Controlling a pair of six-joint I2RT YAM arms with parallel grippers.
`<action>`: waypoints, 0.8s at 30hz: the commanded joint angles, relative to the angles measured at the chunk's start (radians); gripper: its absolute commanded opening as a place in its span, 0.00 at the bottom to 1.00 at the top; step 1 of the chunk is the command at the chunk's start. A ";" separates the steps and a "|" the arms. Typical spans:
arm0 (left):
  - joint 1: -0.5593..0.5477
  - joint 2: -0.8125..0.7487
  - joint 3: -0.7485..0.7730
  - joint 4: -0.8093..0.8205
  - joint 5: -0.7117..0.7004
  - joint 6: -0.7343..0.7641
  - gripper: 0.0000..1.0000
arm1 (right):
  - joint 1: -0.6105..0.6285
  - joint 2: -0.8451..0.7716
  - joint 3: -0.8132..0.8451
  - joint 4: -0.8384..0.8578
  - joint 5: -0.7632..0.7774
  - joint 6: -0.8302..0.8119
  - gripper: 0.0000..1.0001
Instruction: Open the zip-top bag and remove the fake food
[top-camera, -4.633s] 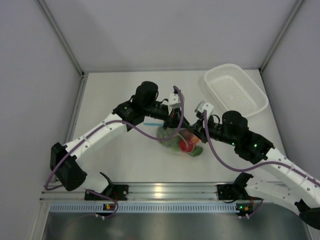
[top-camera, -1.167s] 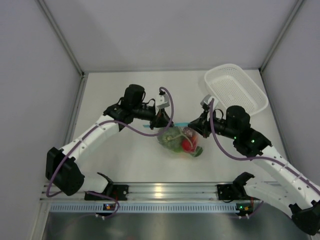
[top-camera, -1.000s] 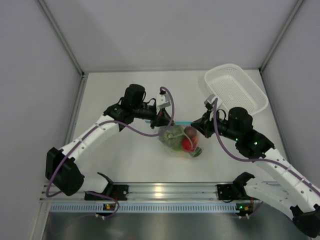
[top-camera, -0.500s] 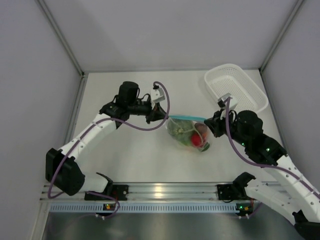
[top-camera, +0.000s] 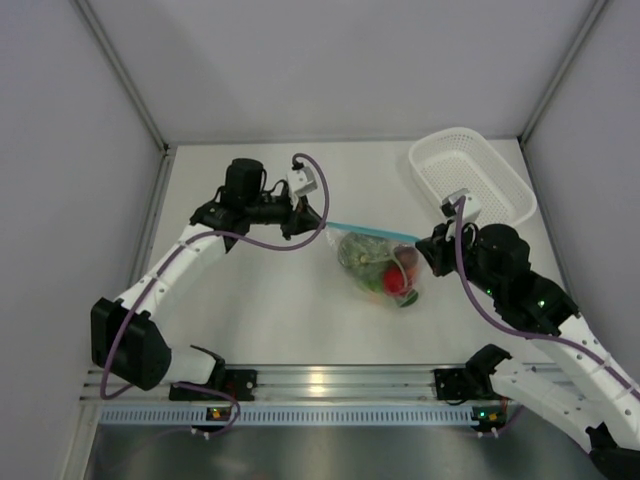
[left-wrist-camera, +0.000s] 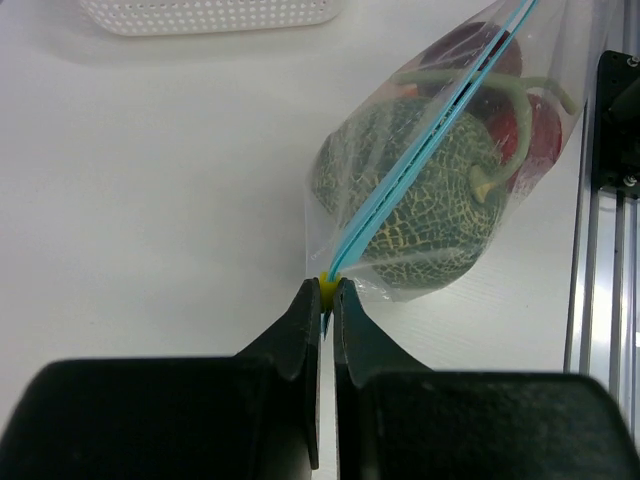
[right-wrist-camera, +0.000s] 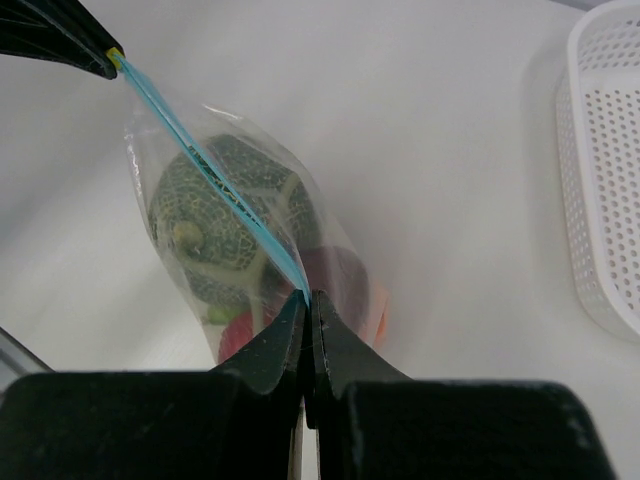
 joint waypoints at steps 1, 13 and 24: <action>0.063 -0.025 0.011 0.014 -0.031 0.015 0.02 | -0.009 -0.013 0.064 -0.010 0.068 -0.017 0.00; 0.030 0.043 0.161 0.106 0.054 -0.245 0.85 | -0.009 -0.033 0.016 0.066 -0.200 -0.048 0.00; -0.228 0.151 0.253 0.204 -0.091 -0.179 0.84 | -0.008 -0.038 0.019 0.053 -0.305 -0.084 0.00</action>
